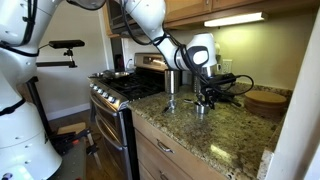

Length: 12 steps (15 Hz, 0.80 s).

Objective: Take the measuring cups and place them apart on the counter

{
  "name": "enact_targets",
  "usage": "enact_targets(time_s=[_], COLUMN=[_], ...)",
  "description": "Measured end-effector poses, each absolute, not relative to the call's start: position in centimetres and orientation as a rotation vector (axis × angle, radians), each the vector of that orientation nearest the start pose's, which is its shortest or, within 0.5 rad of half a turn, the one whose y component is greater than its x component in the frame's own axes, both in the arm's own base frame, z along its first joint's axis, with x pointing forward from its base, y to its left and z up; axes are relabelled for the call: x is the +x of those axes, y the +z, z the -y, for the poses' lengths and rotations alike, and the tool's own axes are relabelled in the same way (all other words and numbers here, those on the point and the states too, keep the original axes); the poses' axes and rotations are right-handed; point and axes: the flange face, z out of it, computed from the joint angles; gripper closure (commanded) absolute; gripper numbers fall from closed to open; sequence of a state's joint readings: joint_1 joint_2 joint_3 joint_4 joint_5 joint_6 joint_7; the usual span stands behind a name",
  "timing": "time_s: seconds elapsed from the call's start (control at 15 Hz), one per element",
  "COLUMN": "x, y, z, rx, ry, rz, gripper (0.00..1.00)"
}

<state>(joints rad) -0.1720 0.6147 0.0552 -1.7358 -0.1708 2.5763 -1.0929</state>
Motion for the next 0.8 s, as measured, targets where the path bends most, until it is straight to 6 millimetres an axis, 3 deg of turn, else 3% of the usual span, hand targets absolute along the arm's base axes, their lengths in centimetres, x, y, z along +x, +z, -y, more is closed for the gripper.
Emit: enact_targets(time_s=[0.47,0.8], x=[68.7,68.5], y=[26.8,27.0], z=[8.4,8.6], rx=[-2.860,-2.871], ry=[-0.273,-0.275], rz=[1.728,1.715], gripper=[0.93,0.93])
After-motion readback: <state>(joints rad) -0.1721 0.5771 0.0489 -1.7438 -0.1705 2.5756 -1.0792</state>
